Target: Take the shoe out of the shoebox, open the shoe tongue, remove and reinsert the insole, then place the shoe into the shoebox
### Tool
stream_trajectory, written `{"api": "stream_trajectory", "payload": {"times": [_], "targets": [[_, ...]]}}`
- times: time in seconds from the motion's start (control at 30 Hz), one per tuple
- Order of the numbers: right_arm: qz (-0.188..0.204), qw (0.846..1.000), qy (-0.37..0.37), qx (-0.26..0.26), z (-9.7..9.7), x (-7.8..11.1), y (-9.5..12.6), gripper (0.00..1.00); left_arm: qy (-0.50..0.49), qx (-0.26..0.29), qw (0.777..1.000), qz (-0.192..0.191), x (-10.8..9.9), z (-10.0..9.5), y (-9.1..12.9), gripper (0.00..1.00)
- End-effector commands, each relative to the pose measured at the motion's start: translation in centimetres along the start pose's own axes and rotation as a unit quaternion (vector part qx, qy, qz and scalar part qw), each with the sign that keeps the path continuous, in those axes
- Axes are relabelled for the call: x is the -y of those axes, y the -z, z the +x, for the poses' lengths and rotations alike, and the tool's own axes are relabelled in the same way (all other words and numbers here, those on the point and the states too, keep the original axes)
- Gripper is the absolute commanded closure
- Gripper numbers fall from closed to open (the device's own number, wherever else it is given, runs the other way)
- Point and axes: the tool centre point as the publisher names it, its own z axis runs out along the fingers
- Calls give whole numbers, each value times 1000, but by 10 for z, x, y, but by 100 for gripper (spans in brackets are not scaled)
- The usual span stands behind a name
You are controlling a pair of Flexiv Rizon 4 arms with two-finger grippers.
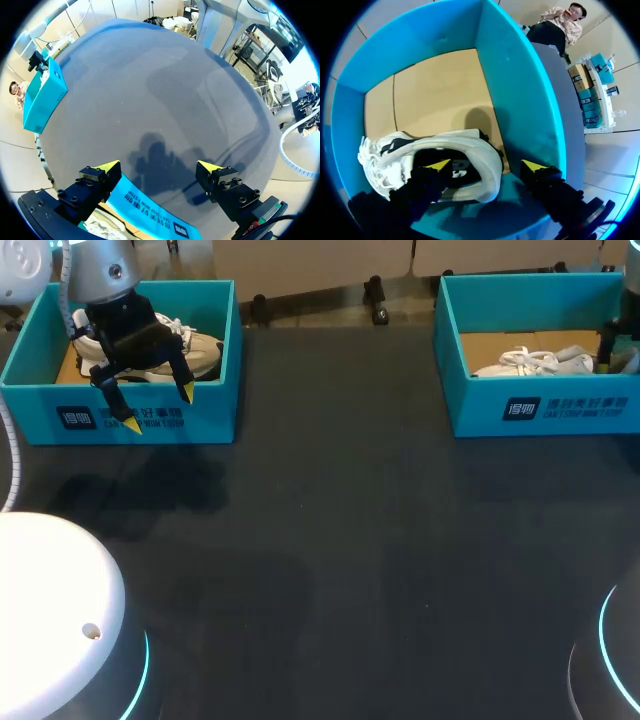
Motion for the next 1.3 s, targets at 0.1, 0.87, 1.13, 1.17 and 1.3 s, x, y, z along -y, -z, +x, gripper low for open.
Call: {"api": "stream_trajectory", "payload": {"times": [0.1, 0.87, 1.13, 1.17, 1.3], "targets": [[-18, 1000, -2, -5, 1, 8, 33, 0, 0, 0, 1000, -1, 0, 1, 0, 0], [7, 999, -8, -47, 43, 64, 147, 0, 0, 0, 1000, -1, 0, 1, 0, 0], [21, 999, -19, -39, 58, 99, 161, 0, 0, 0, 1000, -1, 0, 1, 0, 0], [20, 999, -18, -44, 59, 101, 161, 0, 0, 0, 1000, -1, 0, 1, 0, 0], [19, 998, -25, -51, 64, 114, 165, 0, 0, 0, 1000, -1, 0, 1, 0, 0]]}}
